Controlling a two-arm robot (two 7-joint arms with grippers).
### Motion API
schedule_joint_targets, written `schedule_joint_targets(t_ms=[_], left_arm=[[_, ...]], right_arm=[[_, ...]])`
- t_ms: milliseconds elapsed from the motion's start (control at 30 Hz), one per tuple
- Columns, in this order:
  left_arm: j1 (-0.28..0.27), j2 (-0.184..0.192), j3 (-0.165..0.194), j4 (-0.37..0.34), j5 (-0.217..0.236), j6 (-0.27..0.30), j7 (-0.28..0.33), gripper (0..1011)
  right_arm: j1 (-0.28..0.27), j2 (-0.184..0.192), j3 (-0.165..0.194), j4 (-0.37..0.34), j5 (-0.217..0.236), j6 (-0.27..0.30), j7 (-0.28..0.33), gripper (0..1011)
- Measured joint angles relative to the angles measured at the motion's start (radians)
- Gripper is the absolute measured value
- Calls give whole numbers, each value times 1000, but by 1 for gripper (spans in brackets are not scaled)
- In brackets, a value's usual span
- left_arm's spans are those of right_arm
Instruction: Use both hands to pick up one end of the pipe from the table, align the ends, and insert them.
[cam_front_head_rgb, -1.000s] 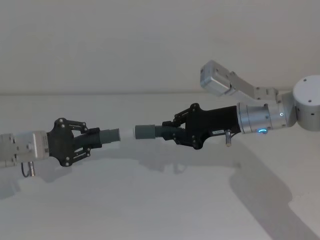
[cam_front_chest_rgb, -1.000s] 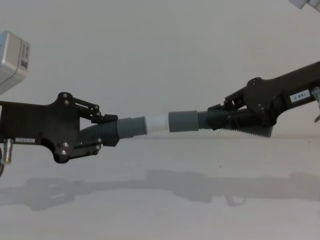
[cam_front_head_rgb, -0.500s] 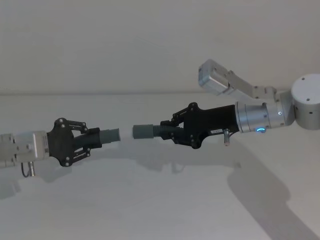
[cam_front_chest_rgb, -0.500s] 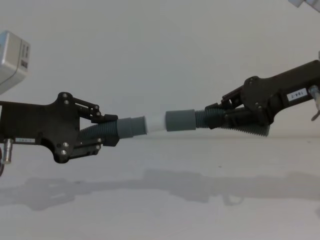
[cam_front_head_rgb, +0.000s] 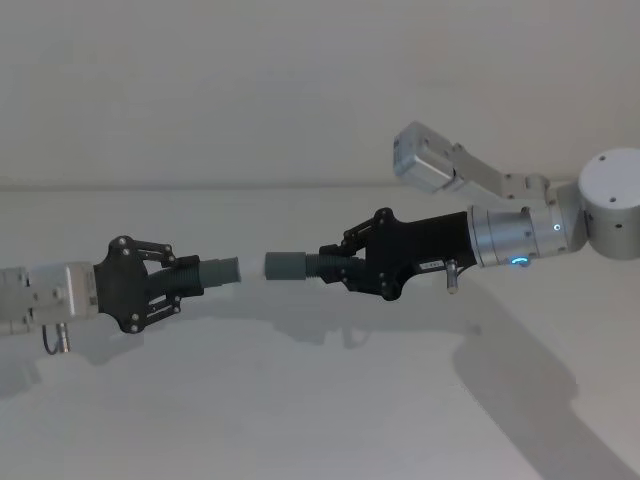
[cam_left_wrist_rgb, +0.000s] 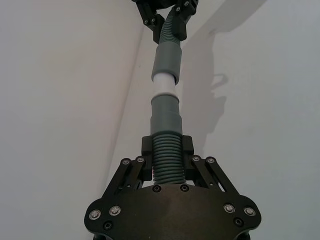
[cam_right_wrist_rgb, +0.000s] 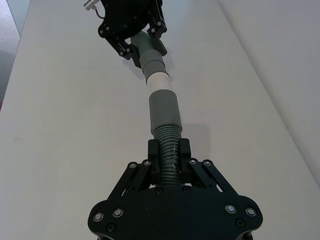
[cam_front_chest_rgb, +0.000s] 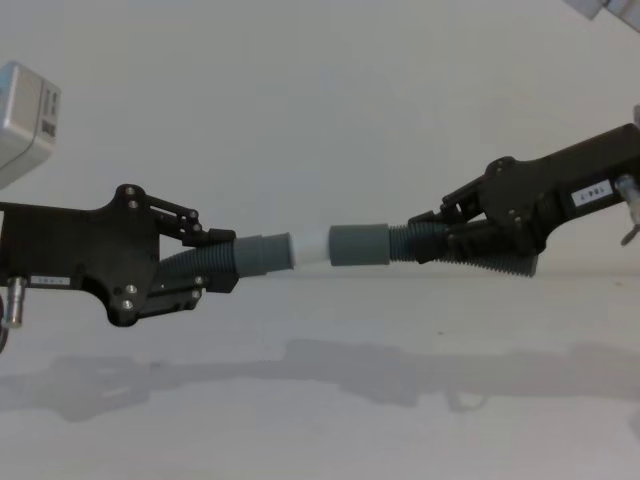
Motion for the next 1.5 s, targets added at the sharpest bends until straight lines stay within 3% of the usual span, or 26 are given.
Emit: schedule_joint_targets(t_ms=[1500], left_arm=[[0, 0, 0, 0, 0, 0, 0, 304]], right_arm=[[2, -4, -20, -19, 38, -2, -12, 213]])
